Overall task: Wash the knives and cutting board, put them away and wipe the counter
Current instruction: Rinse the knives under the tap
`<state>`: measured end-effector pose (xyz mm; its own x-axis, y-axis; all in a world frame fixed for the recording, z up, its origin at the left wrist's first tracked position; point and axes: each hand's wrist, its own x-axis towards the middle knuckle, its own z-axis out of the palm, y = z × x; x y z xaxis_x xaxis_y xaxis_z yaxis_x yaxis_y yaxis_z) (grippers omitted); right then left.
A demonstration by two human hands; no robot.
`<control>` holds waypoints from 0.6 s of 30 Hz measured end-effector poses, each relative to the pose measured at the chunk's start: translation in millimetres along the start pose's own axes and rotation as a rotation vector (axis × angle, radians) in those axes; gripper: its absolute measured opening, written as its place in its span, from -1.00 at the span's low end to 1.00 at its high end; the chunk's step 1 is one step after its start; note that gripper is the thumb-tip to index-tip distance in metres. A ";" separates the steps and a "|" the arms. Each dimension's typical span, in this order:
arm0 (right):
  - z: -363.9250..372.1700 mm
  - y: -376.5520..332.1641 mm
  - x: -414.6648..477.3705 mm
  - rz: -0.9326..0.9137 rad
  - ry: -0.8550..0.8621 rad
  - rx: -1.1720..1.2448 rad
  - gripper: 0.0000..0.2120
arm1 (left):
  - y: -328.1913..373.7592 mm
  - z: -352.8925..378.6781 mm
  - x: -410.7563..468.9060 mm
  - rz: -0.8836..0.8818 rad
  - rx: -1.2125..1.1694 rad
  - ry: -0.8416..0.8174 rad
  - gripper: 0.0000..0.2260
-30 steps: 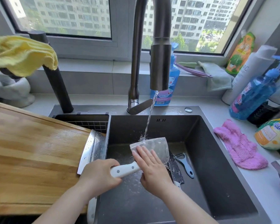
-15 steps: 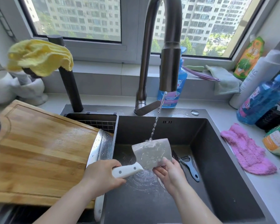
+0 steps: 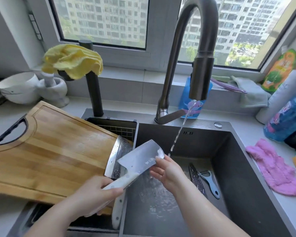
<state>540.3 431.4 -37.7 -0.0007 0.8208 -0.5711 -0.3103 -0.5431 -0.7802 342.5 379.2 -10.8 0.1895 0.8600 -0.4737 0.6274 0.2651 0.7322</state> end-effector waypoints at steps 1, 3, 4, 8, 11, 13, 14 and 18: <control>6.8 -1.1 1.6 -0.006 0.009 -0.044 -0.81 | -3.8 -2.7 -4.1 0.004 -0.013 0.049 -0.77; 20.4 -1.2 4.4 0.000 0.033 -0.124 -0.71 | -13.0 -8.5 -11.5 -0.023 -0.005 0.153 -0.81; 26.4 1.0 4.8 0.014 0.034 -0.164 -0.67 | -17.5 -10.3 -14.0 -0.042 0.001 0.208 -0.83; 41.1 24.5 5.8 0.022 0.001 -0.343 -0.76 | -29.5 -10.8 -15.8 -0.137 0.045 0.391 -0.88; 42.7 36.5 7.2 0.006 -0.039 -0.398 -0.72 | -33.6 -8.5 -8.0 -0.167 0.069 0.430 -0.83; 40.3 37.4 10.0 -0.001 -0.057 -0.412 -0.67 | -35.9 -5.3 1.4 -0.184 0.096 0.425 -0.84; 39.0 37.3 10.9 -0.001 -0.070 -0.415 -0.66 | -36.7 -3.0 7.4 -0.191 0.117 0.419 -0.83; 35.4 38.6 11.1 -0.007 -0.112 -0.416 -0.70 | -37.7 9.7 31.7 -0.222 0.218 0.400 -0.76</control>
<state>494.7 425.8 -65.1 -0.1102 0.8262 -0.5524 0.0993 -0.5439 -0.8333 332.3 392.3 -58.2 -0.2437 0.9043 -0.3505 0.7708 0.4000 0.4958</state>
